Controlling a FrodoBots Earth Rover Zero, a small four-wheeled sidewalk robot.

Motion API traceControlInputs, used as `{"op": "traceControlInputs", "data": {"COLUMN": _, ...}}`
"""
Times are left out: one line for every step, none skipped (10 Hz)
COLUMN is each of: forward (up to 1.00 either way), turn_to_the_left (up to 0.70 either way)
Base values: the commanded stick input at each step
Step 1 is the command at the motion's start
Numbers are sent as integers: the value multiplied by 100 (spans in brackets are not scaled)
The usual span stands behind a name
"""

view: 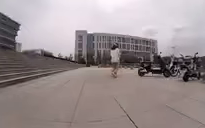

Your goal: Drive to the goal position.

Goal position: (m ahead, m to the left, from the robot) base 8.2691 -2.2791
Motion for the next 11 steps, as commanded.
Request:
{"op": "traceControlInputs", "data": {"forward": 70, "turn_to_the_left": 1}}
{"op": "traceControlInputs", "data": {"forward": 70, "turn_to_the_left": 1}}
{"op": "traceControlInputs", "data": {"forward": 70, "turn_to_the_left": 1}}
{"op": "traceControlInputs", "data": {"forward": 70, "turn_to_the_left": 1}}
{"op": "traceControlInputs", "data": {"forward": 70, "turn_to_the_left": 1}}
{"op": "traceControlInputs", "data": {"forward": 70, "turn_to_the_left": 1}}
{"op": "traceControlInputs", "data": {"forward": 70, "turn_to_the_left": 1}}
{"op": "traceControlInputs", "data": {"forward": 70, "turn_to_the_left": 1}}
{"op": "traceControlInputs", "data": {"forward": 70, "turn_to_the_left": 1}}
{"op": "traceControlInputs", "data": {"forward": 70, "turn_to_the_left": 1}}
{"op": "traceControlInputs", "data": {"forward": 70, "turn_to_the_left": 1}}
